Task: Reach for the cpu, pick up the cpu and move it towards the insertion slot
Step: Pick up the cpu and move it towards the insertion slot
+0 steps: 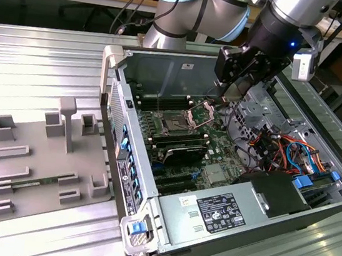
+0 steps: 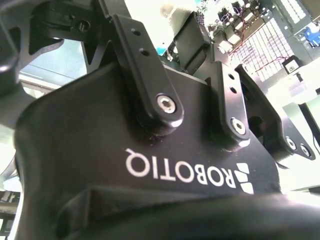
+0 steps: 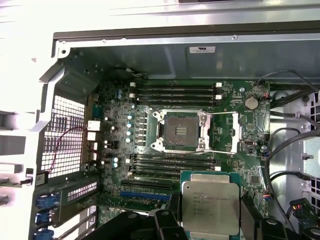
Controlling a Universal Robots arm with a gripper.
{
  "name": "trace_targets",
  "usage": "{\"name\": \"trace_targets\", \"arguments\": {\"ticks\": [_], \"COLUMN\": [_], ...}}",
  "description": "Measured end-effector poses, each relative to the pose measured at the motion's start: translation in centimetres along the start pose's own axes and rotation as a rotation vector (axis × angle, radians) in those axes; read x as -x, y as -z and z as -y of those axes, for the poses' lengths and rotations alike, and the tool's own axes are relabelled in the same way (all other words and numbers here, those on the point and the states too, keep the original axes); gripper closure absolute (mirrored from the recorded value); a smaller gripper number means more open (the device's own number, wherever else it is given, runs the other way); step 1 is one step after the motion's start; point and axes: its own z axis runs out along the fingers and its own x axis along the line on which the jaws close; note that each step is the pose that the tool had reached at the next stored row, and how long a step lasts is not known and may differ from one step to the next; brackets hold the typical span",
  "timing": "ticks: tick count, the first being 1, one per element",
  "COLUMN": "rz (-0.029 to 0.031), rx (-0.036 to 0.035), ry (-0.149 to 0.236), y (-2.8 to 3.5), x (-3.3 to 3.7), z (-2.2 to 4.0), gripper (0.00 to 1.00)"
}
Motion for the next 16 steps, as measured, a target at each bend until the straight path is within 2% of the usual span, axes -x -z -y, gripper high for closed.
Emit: {"name": "trace_targets", "arguments": {"ticks": [15, 16], "rz": [-0.0001, 0.0], "rx": [0.0, 0.0], "ry": [0.0, 0.0], "y": [-0.06, -0.14], "x": [0.02, 0.03], "z": [-0.3, -0.52], "gripper": [0.45, 0.45]}}
